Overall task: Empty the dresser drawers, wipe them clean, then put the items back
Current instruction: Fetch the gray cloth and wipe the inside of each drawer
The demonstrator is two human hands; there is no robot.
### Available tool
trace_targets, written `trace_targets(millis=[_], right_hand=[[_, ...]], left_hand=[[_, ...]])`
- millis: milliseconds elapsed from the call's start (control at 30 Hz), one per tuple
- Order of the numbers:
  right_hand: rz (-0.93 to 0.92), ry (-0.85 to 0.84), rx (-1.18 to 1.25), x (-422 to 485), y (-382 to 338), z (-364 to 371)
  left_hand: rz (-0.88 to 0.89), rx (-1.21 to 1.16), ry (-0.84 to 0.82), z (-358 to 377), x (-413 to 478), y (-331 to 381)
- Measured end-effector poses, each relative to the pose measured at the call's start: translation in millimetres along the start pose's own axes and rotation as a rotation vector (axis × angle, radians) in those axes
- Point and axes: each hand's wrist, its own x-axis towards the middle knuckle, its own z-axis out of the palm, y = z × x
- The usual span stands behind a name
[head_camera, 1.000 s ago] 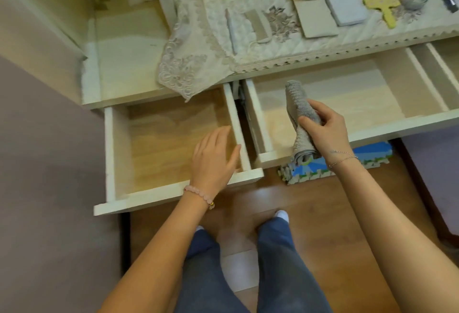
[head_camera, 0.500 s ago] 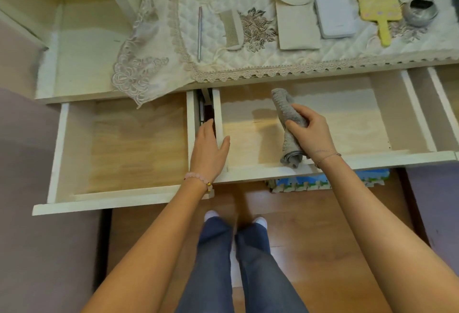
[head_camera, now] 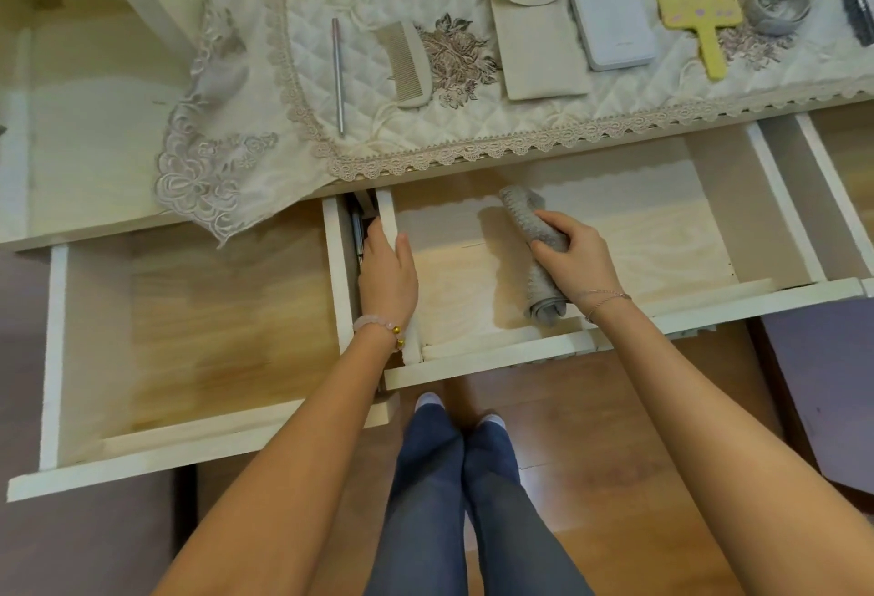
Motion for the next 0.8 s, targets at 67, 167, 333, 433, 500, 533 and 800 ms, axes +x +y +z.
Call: trace_targets(millis=[67,167,333,433,500,533,800], right_hand=[[-0.001,0.002,-0.002,-1,3,1],[-0.008,-0.005,-0.009,-3,7,0],[-0.030,-0.015,-0.022,0,12,-2],[-0.056,-0.045,-0.032,3,14,-3],[-0.067,-0.058,-0.034,5,16,-3],[-0.071,-0.063,-0.034,6,16,-3],[-0.119,-0.076,-0.028,21,13,8]], left_hand=[[0.006,0.009,0.029,2,-1,-1],[0.010,0.028,0.049,3,-3,-1],[-0.010,0.033,0.059,4,-9,1],[-0.024,0.045,0.067,5,-14,2],[-0.033,0.047,0.069,6,-18,1],[-0.037,0.050,0.070,6,-20,1],[-0.058,0.074,0.082,8,-40,1]])
